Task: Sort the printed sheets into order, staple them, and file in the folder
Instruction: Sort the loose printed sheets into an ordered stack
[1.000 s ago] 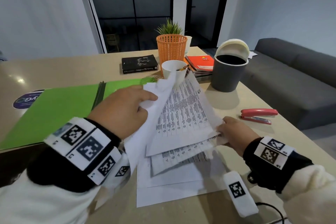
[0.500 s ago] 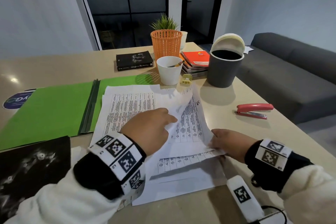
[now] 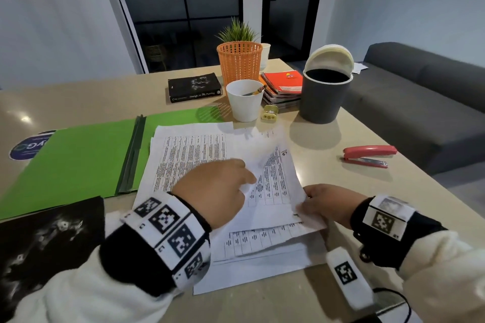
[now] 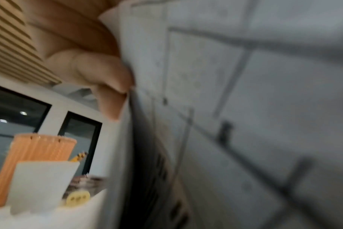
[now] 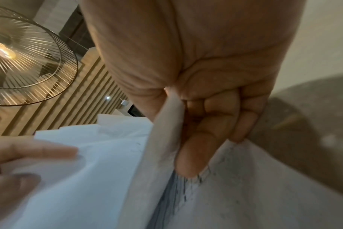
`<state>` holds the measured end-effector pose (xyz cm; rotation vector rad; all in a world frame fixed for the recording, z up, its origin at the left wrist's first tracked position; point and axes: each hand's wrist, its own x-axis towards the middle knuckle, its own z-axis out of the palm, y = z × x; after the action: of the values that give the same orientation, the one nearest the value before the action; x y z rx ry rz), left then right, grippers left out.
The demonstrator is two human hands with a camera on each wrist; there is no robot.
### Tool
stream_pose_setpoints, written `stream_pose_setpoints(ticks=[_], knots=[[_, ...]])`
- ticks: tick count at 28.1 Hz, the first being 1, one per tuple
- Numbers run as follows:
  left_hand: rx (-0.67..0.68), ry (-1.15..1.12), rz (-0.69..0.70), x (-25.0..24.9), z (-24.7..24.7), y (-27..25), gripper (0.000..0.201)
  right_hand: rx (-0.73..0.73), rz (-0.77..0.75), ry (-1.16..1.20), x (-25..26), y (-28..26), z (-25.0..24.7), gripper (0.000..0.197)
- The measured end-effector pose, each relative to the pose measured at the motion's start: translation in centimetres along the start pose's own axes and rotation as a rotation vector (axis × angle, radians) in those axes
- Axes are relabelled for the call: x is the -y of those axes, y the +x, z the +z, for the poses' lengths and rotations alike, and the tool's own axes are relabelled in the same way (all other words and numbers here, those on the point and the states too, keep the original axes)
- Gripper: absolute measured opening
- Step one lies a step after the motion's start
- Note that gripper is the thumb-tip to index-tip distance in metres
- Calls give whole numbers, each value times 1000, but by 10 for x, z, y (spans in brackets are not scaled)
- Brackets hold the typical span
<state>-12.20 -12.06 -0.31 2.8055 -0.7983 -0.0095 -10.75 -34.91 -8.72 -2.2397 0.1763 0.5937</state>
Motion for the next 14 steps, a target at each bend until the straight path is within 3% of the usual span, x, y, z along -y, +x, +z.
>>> stream_pose_setpoints(ticks=[6, 11, 14], knots=[[133, -65, 3, -5, 40, 4, 46, 43, -11, 182, -3, -2, 3, 12], [135, -65, 6, -10, 44, 1, 37, 229, -56, 412, -6, -6, 5, 41], [163, -50, 8, -12, 42, -1, 36, 235, -62, 453, -8, -3, 8, 54]])
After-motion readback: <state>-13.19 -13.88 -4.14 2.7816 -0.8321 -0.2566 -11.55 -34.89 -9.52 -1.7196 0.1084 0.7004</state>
